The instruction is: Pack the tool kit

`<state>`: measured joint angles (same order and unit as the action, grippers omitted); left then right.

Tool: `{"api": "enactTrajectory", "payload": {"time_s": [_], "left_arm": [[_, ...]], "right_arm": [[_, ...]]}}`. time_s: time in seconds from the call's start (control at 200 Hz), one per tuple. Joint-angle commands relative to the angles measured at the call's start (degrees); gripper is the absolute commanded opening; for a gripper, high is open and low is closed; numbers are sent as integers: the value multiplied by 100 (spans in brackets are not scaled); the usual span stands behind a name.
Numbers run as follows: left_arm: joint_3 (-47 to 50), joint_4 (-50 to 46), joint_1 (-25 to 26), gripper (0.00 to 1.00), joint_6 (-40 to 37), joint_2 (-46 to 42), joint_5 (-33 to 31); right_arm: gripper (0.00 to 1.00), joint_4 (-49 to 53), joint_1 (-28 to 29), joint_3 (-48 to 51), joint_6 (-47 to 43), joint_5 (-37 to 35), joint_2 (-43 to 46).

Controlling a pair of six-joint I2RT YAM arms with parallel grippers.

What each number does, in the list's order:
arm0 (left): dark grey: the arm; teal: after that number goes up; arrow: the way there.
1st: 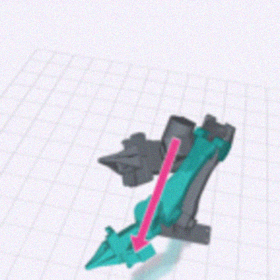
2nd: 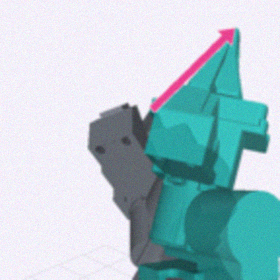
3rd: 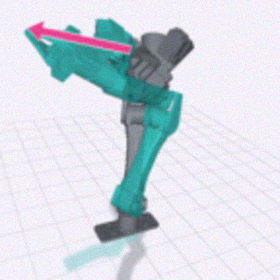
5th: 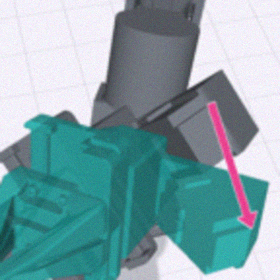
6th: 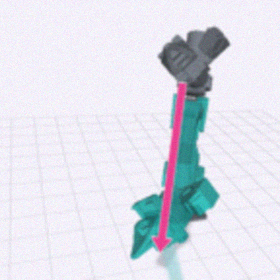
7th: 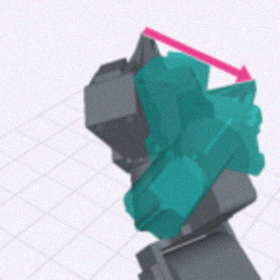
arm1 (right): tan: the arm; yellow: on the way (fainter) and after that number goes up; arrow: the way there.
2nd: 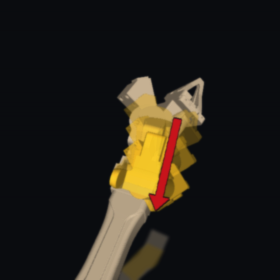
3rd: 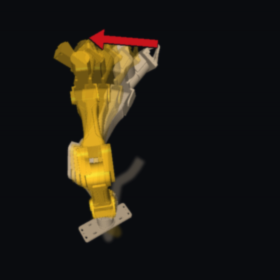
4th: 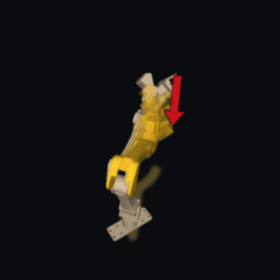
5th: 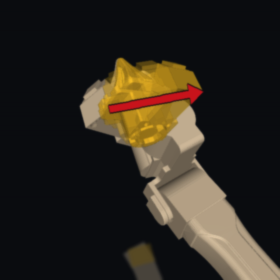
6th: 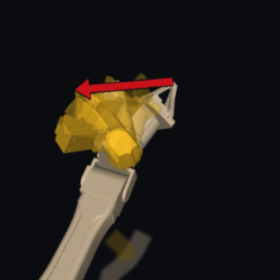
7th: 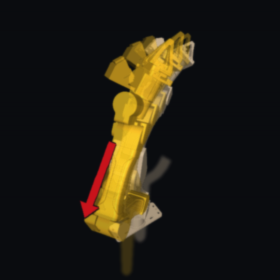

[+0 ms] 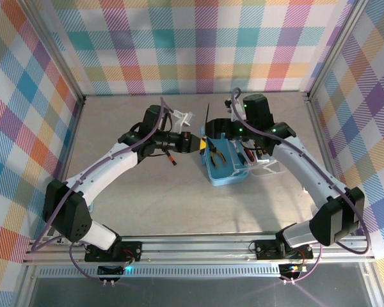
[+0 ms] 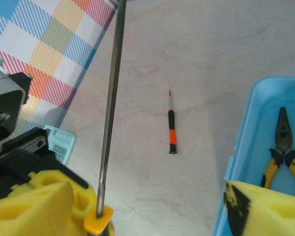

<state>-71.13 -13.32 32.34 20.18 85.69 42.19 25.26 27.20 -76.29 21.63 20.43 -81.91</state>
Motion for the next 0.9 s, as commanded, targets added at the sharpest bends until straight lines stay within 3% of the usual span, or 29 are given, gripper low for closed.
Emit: {"api": "enactTrajectory", "payload": {"time_s": [0.0, 0.205, 0.34, 0.45, 0.505, 0.575, 0.645, 0.79, 0.895], "left_arm": [[-160, 374, 96, 0, 138, 159, 213], [-219, 370, 141, 0, 130, 238, 209], [-216, 332, 141, 0, 98, 203, 142], [-242, 313, 141, 11, 91, 211, 95], [-274, 268, 132, 28, 58, 211, 52], [-319, 156, 104, 41, -22, 194, 9], [-368, -40, 31, 65, -112, 147, -97], [-308, -623, -376, 99, -324, -161, -519], [-313, -1613, -803, 100, -516, -325, -1695]], "right_arm": [[69, -274, 167, -100, 173, -232, -151], [22, -404, 303, -26, 215, -503, -170], [0, -209, 296, -77, 52, -648, -74], [0, -59, 219, -83, -39, -732, 28], [0, 14, 129, -64, -75, -734, 84], [0, 133, -39, -39, -143, -733, 177], [0, 273, -245, -14, -272, -777, 298], [0, 959, -757, -102, -780, -1213, 464], [0, 1513, -892, -180, -1360, -2236, 435]]}}
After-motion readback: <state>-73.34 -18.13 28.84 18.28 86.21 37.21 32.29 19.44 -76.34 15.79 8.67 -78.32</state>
